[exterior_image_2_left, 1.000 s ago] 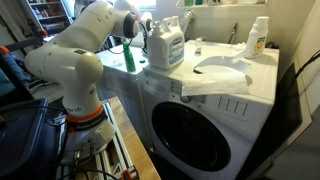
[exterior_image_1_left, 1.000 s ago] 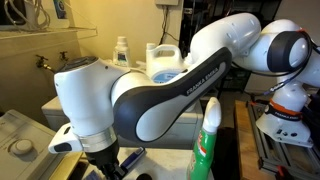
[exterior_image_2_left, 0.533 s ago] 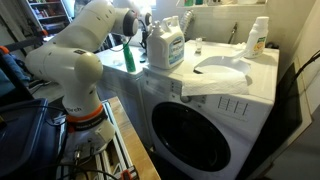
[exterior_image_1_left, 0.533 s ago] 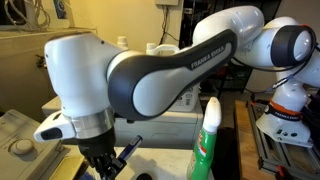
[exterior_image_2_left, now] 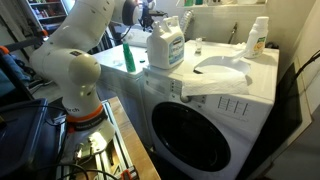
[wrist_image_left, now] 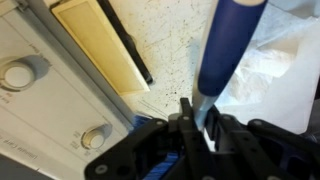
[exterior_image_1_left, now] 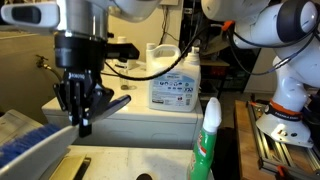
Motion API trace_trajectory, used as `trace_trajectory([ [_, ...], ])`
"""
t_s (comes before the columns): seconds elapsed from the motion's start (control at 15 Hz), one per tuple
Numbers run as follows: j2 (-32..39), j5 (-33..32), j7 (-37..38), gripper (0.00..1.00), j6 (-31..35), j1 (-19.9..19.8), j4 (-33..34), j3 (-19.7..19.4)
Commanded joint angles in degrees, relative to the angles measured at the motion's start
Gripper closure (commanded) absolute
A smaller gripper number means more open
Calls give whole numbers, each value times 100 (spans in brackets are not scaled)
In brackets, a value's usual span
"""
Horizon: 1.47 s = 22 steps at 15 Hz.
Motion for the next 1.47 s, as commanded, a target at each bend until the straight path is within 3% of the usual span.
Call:
trace_trajectory([
  [0.0, -78, 42, -4, 83, 0, -79, 37, 31],
  [0.07, -136, 61, -6, 83, -1, -131, 45, 53],
  [0.13, -206, 46, 64, 96, 206, -125, 54, 46],
  [0.4, -757, -282, 717, 96, 1060, -139, -64, -260],
  [0.73, -1520, -871, 1814, 96, 1350, -82, -553, -761],
  [0.8, -1095, -671, 1328, 83, 1110, -96, -14, -528],
  [1.0, -1318, -769, 1629, 83, 1182, -88, -187, -674],
  [1.07, -1335, -773, 1658, 96, 1199, -87, -228, -688],
  [1.4, -2166, -841, 2599, 96, 1382, -513, -854, -1197],
])
